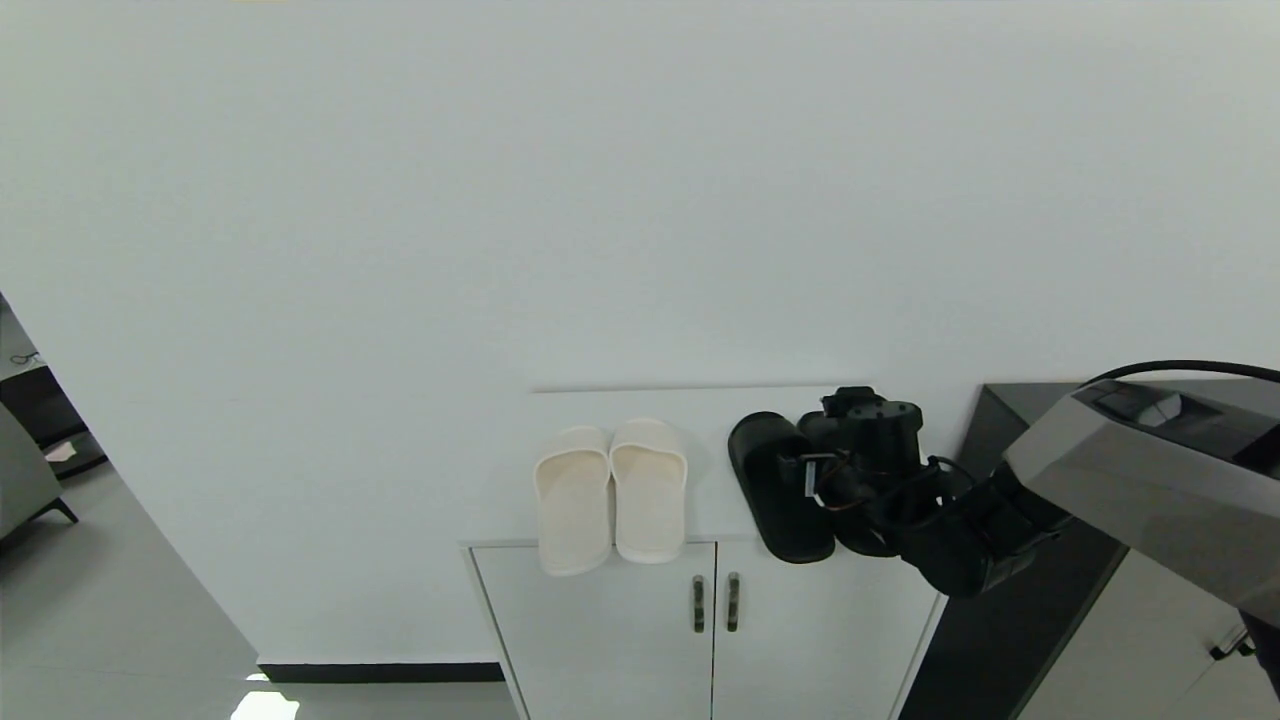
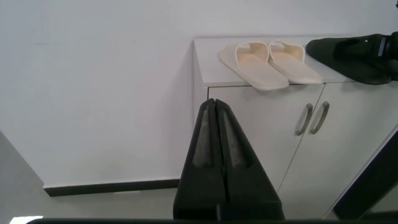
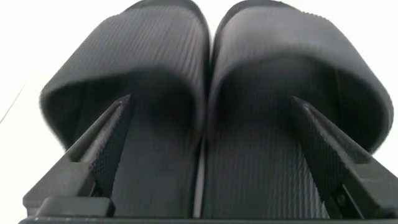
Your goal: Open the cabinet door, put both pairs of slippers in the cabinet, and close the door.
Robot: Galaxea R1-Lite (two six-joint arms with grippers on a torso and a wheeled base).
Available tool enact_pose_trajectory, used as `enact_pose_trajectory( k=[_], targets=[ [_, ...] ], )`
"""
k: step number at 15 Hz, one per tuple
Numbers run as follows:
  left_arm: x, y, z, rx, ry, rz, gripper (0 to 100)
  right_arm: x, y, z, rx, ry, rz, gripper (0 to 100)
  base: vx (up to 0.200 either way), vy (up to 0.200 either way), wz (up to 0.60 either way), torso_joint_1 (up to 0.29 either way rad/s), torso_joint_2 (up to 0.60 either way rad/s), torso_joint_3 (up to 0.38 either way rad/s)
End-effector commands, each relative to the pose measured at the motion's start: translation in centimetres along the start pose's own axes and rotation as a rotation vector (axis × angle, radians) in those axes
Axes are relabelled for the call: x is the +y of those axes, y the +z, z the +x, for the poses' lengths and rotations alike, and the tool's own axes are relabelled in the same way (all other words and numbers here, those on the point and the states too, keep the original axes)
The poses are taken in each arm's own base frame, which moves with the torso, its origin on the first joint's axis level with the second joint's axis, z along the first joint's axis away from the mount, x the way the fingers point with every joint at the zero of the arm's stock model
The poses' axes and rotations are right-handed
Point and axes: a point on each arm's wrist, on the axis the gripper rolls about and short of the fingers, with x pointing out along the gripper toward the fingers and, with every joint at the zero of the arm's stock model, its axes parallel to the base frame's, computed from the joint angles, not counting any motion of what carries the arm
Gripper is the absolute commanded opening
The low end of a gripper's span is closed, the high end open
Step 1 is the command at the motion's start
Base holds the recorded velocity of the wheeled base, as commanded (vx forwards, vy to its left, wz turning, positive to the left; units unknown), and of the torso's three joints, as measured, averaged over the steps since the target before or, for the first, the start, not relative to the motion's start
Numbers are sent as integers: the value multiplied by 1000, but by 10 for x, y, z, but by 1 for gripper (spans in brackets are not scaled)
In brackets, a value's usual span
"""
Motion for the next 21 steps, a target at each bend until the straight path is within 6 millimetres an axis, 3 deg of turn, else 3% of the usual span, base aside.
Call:
enact_pose_trajectory(
  k=[1, 3, 4, 9, 13, 15, 16, 17, 18, 19, 20, 21],
  targets=[
    [0, 0, 0, 0, 0, -1, 0, 0, -3, 10, -4, -6, 3, 100, 0, 0, 0, 0, 0, 0],
    [0, 0, 0, 0, 1, -1, 0, 0, -8, 17, -1, -8, 0, 100, 0, 0, 0, 0, 0, 0],
    [0, 0, 0, 0, 0, -1, 0, -2, -8, 21, -6, -13, 3, 0, 0, 0, 0, 0, 0, 0],
    [0, 0, 0, 0, 0, -1, 0, 0, 3, 26, -15, -12, 9, 0, 0, 0, 0, 0, 0, 0],
    [0, 0, 0, 0, 0, -1, 0, 10, 35, -20, -52, 54, 15, 0, 0, 0, 0, 0, 0, 0],
    [0, 0, 0, 0, 0, -1, 0, 12, 48, -68, -45, 157, 7, 0, 0, 0, 0, 0, 0, 0],
    [0, 0, 0, 0, 0, -1, 0, 13, 52, -106, -32, 260, -1, 0, 0, 0, 0, 0, 0, 0],
    [0, 0, 0, 0, 0, -1, 0, 12, 50, -139, -13, 351, -13, 0, 0, 0, 0, 0, 0, 0],
    [0, 0, 0, 0, -2, -1, 0, 11, 49, -154, -5, 397, -19, 0, 0, 0, 0, 0, 0, 0],
    [0, 0, 0, 0, -2, -1, 0, 7, 44, -189, 16, 502, -26, 0, 0, 0, 0, 0, 0, 0],
    [0, 0, 0, 0, -2, -1, 0, 6, 42, -198, 23, 528, -29, 0, 0, 0, 0, 0, 0, 0],
    [0, 0, 0, 0, -2, -1, 0, 5, 33, -224, 41, 598, -45, 0, 0, 0, 0, 0, 0, 0]
  ],
)
